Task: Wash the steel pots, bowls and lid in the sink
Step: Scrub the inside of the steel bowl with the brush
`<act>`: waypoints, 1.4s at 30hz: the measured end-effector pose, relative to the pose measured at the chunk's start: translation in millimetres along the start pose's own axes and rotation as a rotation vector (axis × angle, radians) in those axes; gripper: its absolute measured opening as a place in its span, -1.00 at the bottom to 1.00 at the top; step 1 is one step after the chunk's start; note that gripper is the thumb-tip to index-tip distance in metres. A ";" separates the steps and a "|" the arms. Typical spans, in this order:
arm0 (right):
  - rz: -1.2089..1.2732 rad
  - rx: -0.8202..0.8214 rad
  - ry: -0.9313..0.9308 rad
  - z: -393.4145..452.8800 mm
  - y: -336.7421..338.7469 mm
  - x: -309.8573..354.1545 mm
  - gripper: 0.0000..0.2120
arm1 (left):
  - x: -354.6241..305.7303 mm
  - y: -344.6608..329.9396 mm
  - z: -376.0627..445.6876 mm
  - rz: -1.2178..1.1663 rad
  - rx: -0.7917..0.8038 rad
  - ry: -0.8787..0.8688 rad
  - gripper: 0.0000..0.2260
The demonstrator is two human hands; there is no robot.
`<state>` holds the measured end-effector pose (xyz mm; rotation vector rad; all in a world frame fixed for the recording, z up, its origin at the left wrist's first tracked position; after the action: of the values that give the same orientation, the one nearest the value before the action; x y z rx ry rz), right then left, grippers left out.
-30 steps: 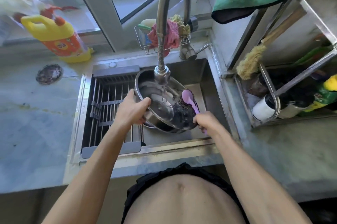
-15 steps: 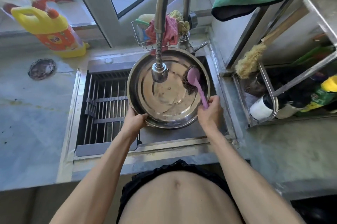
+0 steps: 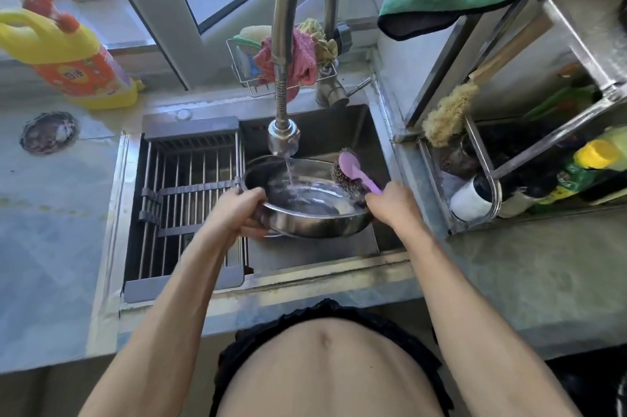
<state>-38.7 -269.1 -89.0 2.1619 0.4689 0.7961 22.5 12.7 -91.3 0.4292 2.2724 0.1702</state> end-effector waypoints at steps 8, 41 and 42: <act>0.247 0.191 -0.165 1.1 -43.0 -15.8 -0.90 | -35.2 16.8 -6.8 0.327 -0.093 -0.074 -0.77; 0.754 0.078 -0.305 33.4 -31.9 -23.8 -0.81 | -17.2 -22.6 -6.7 0.601 0.014 -0.702 -0.37; 0.776 0.072 -0.307 33.9 -30.7 -23.2 -0.81 | -17.8 -28.7 -10.9 0.688 0.041 -0.775 -0.40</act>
<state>-35.1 -280.6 -138.9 2.4871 -0.5447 0.8181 18.3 -20.3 -79.0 1.0785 1.3094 0.2483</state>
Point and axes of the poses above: each hand's wrist, its own z-axis towards the middle knuckle, its own y-axis out of the back of the hand, x = y × z, the point moved 5 cm from there along z, towards the middle knuckle, and after that the axes turned 2 degrees about -y, right-handed, at the moved point
